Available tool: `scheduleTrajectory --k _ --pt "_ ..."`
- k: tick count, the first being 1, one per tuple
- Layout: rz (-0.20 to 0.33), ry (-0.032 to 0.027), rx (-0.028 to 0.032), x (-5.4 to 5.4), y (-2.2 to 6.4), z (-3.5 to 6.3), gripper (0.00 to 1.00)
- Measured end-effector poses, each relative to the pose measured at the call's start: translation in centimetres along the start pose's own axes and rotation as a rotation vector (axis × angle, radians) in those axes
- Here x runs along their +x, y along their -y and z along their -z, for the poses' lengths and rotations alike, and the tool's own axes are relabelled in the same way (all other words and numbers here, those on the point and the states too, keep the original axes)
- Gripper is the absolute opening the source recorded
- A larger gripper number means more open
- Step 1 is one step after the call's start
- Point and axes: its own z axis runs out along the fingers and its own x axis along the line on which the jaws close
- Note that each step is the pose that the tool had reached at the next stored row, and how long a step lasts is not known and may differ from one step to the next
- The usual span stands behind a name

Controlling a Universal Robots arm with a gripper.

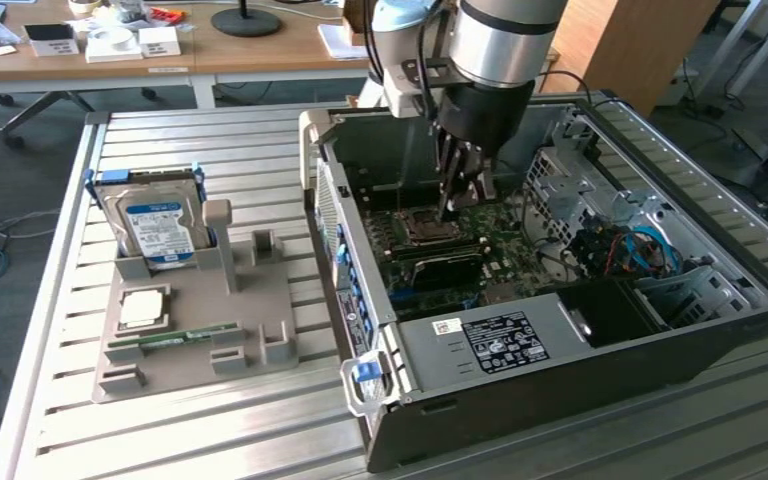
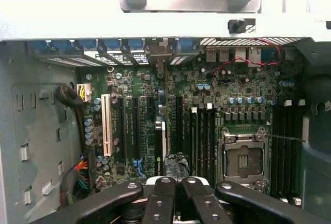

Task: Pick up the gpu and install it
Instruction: 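Press down on the gpu until it lock into place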

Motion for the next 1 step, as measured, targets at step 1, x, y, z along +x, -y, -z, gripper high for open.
scheduleTrajectory --k 1 --pt "0.0 0.0 0.0 0.0 0.0 0.0 0.11"
